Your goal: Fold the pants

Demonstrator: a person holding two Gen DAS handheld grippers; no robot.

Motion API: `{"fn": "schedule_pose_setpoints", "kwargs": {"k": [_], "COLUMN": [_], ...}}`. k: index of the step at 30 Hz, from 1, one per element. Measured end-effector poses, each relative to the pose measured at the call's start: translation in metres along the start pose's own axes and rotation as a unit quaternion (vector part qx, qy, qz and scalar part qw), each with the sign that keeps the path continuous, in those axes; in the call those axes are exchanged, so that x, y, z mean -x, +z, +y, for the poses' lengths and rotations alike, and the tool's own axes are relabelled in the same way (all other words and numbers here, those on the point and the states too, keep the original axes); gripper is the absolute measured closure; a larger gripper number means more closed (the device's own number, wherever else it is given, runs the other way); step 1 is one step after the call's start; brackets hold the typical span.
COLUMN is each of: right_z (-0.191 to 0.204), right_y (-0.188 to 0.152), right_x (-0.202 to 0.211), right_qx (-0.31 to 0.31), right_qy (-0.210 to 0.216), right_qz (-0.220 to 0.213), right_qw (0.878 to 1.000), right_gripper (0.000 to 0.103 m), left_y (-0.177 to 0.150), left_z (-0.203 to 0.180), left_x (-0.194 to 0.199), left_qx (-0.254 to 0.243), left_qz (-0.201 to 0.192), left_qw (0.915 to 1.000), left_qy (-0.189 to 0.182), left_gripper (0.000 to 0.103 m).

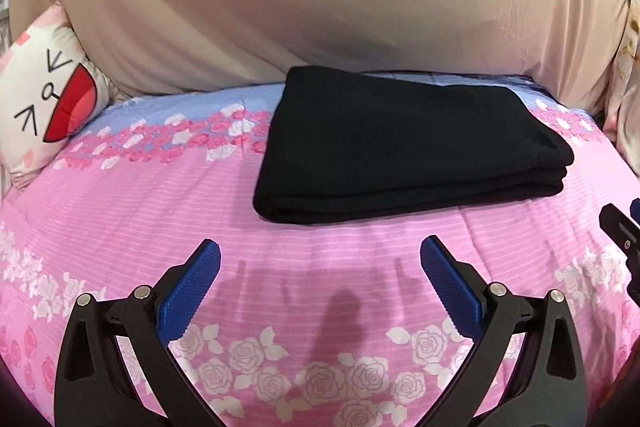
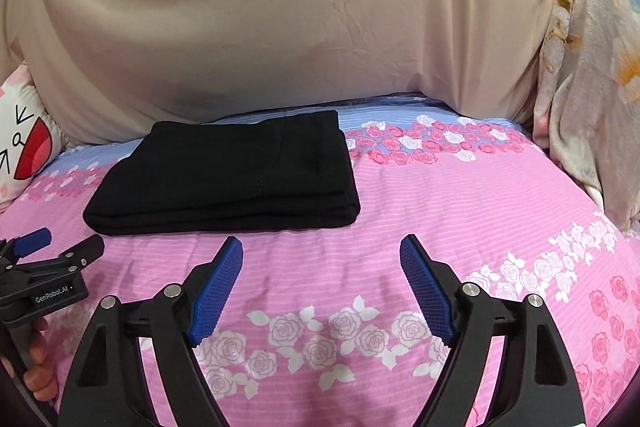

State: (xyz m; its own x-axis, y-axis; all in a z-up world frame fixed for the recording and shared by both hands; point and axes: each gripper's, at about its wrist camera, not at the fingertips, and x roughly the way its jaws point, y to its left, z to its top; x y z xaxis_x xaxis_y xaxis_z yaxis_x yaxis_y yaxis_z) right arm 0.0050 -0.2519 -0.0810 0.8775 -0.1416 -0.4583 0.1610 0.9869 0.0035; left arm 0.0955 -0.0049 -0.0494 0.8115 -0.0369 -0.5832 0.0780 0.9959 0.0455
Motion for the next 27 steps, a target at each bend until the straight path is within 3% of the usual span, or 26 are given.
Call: {"fn": "schedule_pose_setpoints", "kwargs": {"k": [10, 27], "right_z": [0.003, 0.023], "right_y": [0.001, 0.001], "right_x": [-0.008, -0.009], "right_qx": [0.004, 0.027], "right_qy": [-0.008, -0.012], "right_qz": [0.022, 0.028], "right_qw": [1.000, 0.999], "right_gripper": [0.024, 0.024], "left_y": [-0.001, 0.000], "left_z": [-0.006, -0.001], "left_x": [0.012, 0.005], "left_qx": [-0.016, -0.007], "left_qz": [-0.027, -0.006], "left_qw": [0.9992, 0.9997], "left_qy": [0.025, 0.022], "left_gripper": [0.005, 0.005]}}
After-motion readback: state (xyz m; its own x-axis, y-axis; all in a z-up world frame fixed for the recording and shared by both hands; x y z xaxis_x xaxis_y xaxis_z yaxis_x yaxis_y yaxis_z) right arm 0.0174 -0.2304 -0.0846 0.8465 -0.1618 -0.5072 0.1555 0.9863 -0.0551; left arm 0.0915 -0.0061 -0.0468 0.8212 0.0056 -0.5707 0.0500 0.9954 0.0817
